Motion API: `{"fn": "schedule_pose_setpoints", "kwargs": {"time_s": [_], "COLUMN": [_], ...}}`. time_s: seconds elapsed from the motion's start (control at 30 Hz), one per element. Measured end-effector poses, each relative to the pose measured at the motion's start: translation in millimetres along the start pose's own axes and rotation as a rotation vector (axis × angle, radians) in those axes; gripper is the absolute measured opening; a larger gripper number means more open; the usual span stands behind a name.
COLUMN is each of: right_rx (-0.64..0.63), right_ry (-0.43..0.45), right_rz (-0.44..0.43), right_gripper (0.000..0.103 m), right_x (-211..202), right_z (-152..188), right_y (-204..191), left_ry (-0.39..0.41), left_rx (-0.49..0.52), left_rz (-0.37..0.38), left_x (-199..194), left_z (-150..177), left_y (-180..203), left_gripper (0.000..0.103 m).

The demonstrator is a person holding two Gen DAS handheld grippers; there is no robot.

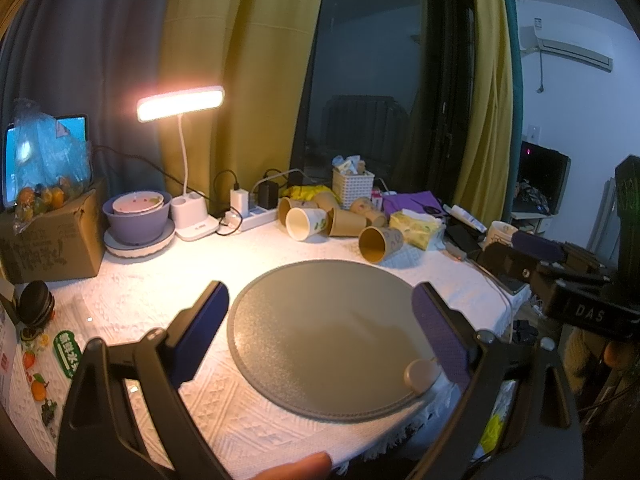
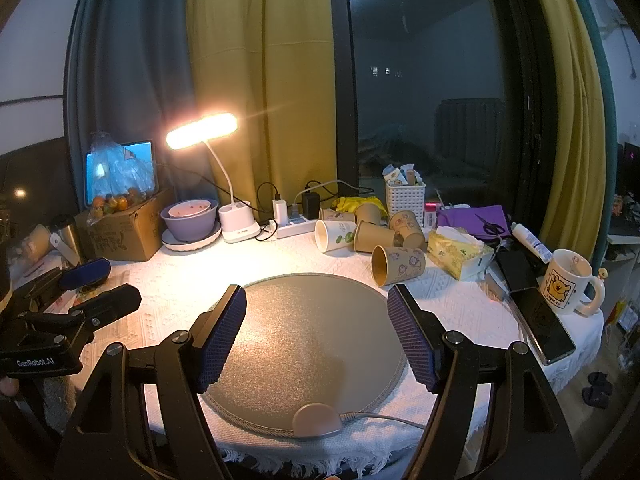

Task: Flip cup upright

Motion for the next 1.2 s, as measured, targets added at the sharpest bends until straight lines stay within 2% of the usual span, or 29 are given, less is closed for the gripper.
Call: {"fn": "schedule_pose_setpoints", "kwargs": {"time_s": [0.13,0.17,0.2,0.43,0.5,0.63,0.83,1.07,1.2], "right_rx": [0.000,-0.001,-0.001,-0.027,-0.032,-0.023,0.003,0.033,0.053], "right_ry": [0.000,-0.001,-0.002,-0.032,-0.046,-0.084,-0.128,-0.165,-0.187], "right_rz": [0.000,0.001,0.002,0.016,0.021,0.032,0.046,0.061,0.076], "right_gripper": [0.076,0.076,0.076,0.076,0.076,0.076,0.076,0.076,0.076], "right_x": [0,1,1,17,25,45,71,104,125], "right_z": [0,0,1,1,2,6,8,5,4], "right_y": [0,0,1,7,8,17,33,56,72], "left_ry": [0.000,-0.003,-0.007,-0.060,-0.088,-0.072,-0.179,-0.250,-0.280], "left_rx": [-0.002,-0.004,-0.007,-0.028,-0.036,0.010,0.058,0.016,0.035], "left_rz": [-0.001,-0.001,-0.001,0.014,0.019,0.003,0.033,0.102,0.118], "left_x": [0,-4,-2,25,37,56,100,149,177], "left_z": [1,5,6,13,13,12,7,0,-5], "left_y": [0,-15,-13,-12,-13,-11,-5,-2,-1], "left_gripper": [0.094,0.094,0.094,0.094,0.094,0.094,0.094,0.094,0.094]}}
Point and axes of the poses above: each gripper's, at about its wrist camera, not at the fingertips, and x roughly the way its jaws point, y to its right, z to its underside, the point moved 2 cm from there along x, roughly the way its jaws point, and after that the axes turned 9 degrees about z, right-handed, at the moved point
